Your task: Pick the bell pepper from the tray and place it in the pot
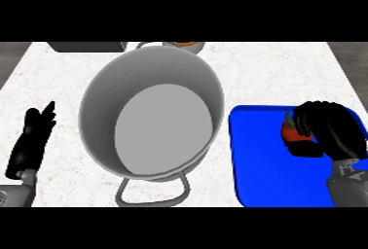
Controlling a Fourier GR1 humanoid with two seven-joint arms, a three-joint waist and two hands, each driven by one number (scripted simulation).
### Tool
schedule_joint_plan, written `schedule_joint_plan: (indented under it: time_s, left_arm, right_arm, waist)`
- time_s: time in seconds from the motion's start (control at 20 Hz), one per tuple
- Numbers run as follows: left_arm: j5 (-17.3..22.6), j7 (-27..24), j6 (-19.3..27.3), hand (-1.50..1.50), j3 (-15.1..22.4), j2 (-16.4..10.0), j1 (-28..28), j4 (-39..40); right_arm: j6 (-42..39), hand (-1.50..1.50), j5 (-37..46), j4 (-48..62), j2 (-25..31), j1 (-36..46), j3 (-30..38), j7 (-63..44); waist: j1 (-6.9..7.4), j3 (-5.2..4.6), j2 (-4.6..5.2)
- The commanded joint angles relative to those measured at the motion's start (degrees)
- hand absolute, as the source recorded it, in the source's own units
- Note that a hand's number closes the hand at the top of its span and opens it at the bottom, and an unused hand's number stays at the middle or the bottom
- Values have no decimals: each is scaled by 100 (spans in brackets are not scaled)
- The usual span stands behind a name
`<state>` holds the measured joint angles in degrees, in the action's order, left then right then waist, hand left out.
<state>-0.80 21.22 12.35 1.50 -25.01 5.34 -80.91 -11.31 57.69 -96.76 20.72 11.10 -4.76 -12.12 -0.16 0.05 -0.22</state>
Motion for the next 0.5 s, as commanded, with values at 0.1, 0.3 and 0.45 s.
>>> schedule_joint_plan:
  time_s: [0.1,0.3,0.45]
  left_arm:
    - [-49,161,79,0,-24,48,-5,-105]
    - [49,123,-157,0,-191,-121,140,104]
    - [61,-145,-210,0,-227,-76,-229,-69]
  right_arm:
    - [285,150,-1138,-1164,11,213,495,1066]
    - [129,150,-1962,-1754,-142,516,908,1167]
    - [-469,150,-2365,-2700,-55,664,1057,588]
  waist:
    - [-57,1,-15]
    - [-50,-5,5]
    - [-18,-9,-6]
